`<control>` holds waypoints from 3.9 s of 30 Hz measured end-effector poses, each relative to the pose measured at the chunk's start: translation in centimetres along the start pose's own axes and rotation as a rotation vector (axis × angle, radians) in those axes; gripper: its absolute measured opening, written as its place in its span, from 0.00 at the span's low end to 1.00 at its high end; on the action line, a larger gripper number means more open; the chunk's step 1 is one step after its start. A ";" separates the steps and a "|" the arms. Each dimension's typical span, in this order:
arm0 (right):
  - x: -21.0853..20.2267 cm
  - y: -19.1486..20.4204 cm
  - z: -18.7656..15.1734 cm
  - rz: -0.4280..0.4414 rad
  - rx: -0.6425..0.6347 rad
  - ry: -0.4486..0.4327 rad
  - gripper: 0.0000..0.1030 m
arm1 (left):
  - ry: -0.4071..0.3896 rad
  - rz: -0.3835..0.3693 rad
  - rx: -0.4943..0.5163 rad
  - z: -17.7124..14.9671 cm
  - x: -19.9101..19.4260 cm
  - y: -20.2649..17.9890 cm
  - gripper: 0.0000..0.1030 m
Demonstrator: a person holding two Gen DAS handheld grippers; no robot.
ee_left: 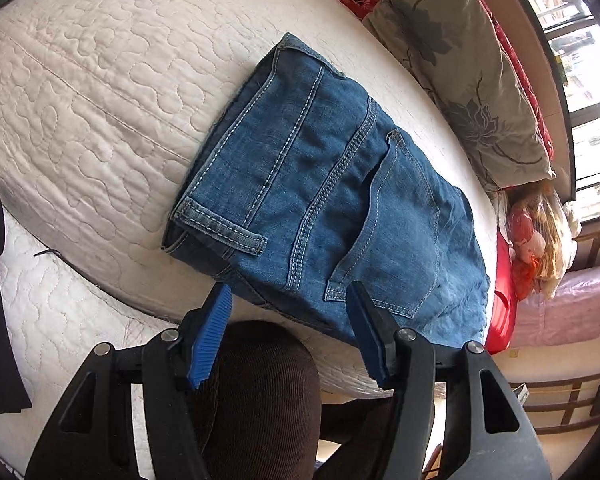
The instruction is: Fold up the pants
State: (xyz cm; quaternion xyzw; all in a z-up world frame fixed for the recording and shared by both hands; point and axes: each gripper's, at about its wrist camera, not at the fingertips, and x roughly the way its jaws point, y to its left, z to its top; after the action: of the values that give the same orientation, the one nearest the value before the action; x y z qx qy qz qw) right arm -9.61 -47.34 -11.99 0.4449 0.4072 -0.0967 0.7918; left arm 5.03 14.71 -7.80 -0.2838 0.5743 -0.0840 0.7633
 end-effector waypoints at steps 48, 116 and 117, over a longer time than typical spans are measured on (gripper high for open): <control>4.2 0.0 -0.9 0.107 0.196 0.041 0.53 | 0.065 -0.102 -0.229 -1.4 6.6 2.5 0.50; 5.0 -1.0 -1.2 0.281 0.150 -0.068 0.59 | 0.659 0.140 1.537 -9.6 31.4 -51.6 0.70; 5.3 -0.8 -0.9 0.282 0.151 -0.068 0.60 | 0.667 0.155 1.541 -9.5 32.1 -51.6 0.70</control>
State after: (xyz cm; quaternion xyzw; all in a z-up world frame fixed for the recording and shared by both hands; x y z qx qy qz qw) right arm -7.10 -45.96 -16.65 0.5523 0.3053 -0.0298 0.7751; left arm 16.89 -45.65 -8.77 0.3964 0.5694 -0.4793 0.5375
